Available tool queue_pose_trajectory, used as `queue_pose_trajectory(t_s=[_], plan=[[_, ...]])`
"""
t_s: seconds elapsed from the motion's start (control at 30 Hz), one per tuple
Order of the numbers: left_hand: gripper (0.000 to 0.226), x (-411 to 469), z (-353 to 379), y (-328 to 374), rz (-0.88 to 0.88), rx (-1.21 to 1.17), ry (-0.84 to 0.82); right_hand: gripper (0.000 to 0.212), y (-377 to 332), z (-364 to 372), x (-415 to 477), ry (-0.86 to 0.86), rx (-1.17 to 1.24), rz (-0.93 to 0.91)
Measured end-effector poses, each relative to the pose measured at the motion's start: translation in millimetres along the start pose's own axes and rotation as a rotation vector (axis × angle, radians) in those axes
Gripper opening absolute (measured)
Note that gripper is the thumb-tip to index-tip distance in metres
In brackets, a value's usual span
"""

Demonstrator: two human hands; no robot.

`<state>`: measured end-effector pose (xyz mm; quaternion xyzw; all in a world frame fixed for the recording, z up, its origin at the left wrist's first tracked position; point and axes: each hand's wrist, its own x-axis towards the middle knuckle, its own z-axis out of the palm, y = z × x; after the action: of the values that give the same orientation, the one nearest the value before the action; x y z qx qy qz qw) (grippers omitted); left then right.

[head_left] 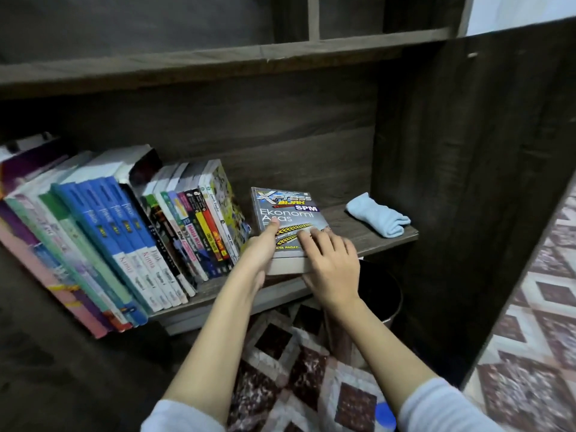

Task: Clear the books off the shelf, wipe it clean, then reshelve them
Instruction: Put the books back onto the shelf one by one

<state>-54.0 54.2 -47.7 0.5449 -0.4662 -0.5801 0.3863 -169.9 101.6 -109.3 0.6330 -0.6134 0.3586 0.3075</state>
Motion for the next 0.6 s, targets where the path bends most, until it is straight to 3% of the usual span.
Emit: queue_pose_trajectory(t_s=[0.1, 0.23, 0.33, 0.5, 0.6], plan=[[0.064, 23.6, 3.0, 1.7, -0.002, 0.093, 0.011, 0.06, 6.9, 22.2, -2.0, 0.044, 0.06, 0.06], [0.058, 31.4, 9.7, 13.5, 0.044, 0.181, -0.026, 0.057, 6.8, 35.1, 5.1, 0.019, 0.21, 0.269], [0.062, 37.0, 11.8, 17.8, 0.097, 0.159, -0.003, 0.052, -0.5, 35.0, 16.7, -0.04, 0.518, 0.651], [0.028, 53.0, 15.3, -2.0, 0.106, 0.12, 0.053, 0.04, 2.2, 42.4, 34.7, -0.027, 0.909, 1.286], [0.011, 65.8, 23.4, -24.3, 0.068, 0.093, 0.121, 0.04, 4.3, 55.9, 31.4, 0.014, 1.12, 1.497]])
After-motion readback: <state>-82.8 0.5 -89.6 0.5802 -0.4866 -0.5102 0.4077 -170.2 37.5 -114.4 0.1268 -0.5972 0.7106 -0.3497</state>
